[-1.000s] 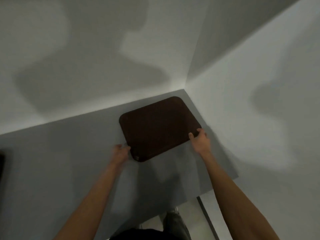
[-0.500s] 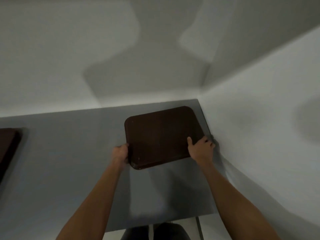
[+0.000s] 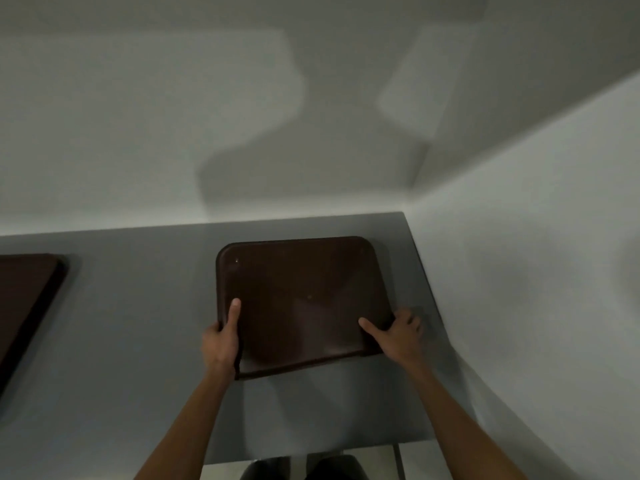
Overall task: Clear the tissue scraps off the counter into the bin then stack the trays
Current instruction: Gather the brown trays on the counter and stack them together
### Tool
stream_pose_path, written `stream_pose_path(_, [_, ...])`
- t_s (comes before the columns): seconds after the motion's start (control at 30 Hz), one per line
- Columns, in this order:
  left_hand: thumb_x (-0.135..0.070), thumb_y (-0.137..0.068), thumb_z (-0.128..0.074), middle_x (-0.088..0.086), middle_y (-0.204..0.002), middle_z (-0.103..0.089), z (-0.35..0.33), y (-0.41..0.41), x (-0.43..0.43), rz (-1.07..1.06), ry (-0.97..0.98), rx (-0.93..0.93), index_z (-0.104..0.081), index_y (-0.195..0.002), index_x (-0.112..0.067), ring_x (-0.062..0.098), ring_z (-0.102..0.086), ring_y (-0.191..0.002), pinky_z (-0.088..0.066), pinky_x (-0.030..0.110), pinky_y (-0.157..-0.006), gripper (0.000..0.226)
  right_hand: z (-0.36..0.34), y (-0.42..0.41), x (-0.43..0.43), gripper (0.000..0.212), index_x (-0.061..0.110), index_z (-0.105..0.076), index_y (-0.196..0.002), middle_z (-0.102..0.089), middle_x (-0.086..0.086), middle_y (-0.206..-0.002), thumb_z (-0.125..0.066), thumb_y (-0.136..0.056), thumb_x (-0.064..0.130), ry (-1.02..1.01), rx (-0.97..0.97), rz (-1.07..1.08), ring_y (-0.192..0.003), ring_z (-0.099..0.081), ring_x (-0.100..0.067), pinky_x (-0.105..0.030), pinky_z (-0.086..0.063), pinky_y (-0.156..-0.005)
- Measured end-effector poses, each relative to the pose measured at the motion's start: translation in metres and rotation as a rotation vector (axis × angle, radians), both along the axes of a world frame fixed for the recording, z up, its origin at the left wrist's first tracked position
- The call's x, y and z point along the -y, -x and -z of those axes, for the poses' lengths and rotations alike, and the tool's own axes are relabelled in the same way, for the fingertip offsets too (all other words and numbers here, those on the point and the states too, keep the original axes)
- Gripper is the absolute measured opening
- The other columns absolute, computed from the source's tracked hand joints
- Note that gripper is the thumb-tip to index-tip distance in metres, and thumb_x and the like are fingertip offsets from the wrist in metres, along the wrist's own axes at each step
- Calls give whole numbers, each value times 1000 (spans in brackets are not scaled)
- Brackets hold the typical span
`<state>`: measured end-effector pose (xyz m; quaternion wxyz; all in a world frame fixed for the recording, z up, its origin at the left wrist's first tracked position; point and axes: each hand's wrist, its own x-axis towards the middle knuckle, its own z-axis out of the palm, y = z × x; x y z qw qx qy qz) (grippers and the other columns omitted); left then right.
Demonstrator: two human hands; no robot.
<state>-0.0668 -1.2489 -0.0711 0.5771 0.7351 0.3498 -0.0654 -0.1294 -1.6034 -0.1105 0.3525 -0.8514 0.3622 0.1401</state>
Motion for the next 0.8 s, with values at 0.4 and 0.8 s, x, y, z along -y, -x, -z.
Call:
stream_pose_path(0.4, [-79, -96, -29, -2, -149, -57, -56, 65, -117, -197, 340, 171, -55, -149, -27, 24, -54, -137, -42, 45, -115, 79, -60, -13, -127, 65, 16, -82, -107, -80, -6, -112, -54, -95, 73, -897, 461, 601, -101, -78, -27, -47, -59, -95])
stream_pose_path(0.8, [-38, -78, -60, 18, -111, -63, -129, 133, -375, -195, 786, 188, -71, -105, -10, 37, -62, -109, -47, 55, -107, 40, -140, -9, -355, 29, 22, -68, -103, -79, 7, -85, -44, -109, 36, -1141, 810, 466, -81, -73, -7, -24, -58, -77])
